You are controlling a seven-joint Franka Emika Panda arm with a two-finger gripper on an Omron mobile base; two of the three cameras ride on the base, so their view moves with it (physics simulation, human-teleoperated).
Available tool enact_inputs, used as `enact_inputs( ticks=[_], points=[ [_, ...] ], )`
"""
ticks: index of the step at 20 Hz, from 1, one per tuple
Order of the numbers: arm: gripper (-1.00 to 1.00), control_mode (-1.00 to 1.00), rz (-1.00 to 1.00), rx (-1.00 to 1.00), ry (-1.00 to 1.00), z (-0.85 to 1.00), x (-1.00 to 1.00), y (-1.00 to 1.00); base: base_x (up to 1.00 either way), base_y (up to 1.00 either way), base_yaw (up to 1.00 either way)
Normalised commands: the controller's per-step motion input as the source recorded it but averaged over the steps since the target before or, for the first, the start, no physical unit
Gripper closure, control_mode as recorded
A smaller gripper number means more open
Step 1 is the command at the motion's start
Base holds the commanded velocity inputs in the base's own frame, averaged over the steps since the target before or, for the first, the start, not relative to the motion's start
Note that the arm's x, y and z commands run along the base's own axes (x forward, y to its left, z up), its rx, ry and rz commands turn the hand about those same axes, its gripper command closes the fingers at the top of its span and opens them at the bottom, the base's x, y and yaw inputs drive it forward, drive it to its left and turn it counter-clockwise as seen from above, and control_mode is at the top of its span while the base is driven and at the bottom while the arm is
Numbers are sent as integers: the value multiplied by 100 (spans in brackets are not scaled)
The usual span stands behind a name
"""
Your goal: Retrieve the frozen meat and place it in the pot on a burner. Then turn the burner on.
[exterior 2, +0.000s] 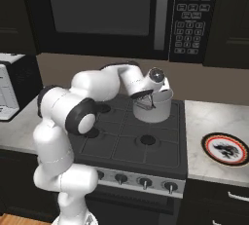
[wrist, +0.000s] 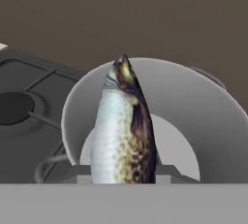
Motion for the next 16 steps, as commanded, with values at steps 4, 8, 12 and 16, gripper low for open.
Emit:
enact_inputs(
  ticks=[4,8,12,16],
  points=[
    [100,-100,0,1,-3,-11,35,-1,0,0,0],
    [100,-100,0,0,-3,-12,45,-2,0,0,0],
    [100,-100,0,0,-1,-7,42,-9,0,0,0],
    [100,-100,0,0,0,-3,36,-19,0,0,0]
  ],
)
